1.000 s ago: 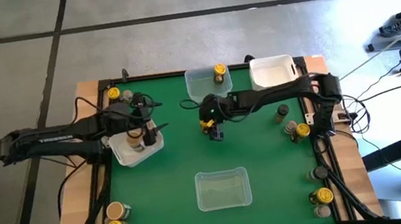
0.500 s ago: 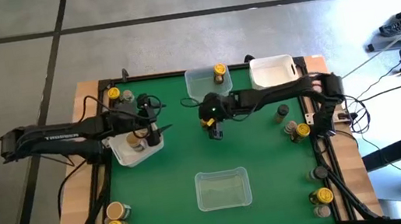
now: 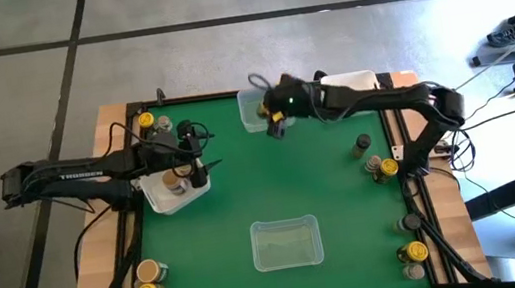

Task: Sort spices by type
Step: Put the yellow spice bottle into the top transparent bin

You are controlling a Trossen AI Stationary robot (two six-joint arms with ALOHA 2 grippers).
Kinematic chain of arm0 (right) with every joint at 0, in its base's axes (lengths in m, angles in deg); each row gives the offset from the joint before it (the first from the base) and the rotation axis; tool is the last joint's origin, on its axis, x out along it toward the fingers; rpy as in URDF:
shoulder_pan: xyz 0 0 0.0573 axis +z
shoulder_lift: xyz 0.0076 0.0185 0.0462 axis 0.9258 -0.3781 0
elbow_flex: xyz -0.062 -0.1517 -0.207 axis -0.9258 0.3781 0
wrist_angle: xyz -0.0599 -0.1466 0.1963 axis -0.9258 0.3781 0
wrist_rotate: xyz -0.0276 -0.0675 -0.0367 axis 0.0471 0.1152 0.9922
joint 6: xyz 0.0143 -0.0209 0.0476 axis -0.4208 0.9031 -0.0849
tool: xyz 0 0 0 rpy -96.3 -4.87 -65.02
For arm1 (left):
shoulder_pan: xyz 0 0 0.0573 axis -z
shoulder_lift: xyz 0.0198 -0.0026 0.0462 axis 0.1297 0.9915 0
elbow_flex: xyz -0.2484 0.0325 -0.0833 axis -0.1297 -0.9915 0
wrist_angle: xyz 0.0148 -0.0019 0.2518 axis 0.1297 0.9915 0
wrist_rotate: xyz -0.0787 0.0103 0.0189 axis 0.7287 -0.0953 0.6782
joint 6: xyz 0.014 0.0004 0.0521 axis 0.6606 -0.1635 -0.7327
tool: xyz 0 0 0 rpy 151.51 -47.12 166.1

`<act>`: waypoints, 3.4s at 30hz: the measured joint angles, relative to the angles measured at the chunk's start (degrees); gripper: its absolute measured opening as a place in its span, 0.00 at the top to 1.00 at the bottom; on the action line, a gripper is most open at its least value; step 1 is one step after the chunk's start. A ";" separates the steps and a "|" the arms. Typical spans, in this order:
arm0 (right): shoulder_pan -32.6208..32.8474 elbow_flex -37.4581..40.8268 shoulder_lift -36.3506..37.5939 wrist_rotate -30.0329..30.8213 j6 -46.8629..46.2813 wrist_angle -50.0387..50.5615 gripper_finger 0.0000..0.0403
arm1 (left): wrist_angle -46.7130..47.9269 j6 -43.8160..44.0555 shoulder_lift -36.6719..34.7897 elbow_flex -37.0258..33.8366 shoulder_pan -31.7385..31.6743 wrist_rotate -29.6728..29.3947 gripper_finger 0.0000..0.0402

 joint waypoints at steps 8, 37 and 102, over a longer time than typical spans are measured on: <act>-6.98 0.00 -5.69 -4.97 0.06 -5.61 0.44 | -0.56 -1.06 0.00 0.00 0.00 0.00 0.10; -9.09 0.07 -15.49 -0.93 -2.64 -10.75 0.39 | 0.10 0.35 0.00 0.00 0.00 0.00 0.10; -1.30 0.02 3.95 13.52 6.34 4.23 0.13 | 71.06 27.78 22.78 38.00 -32.03 -26.51 0.10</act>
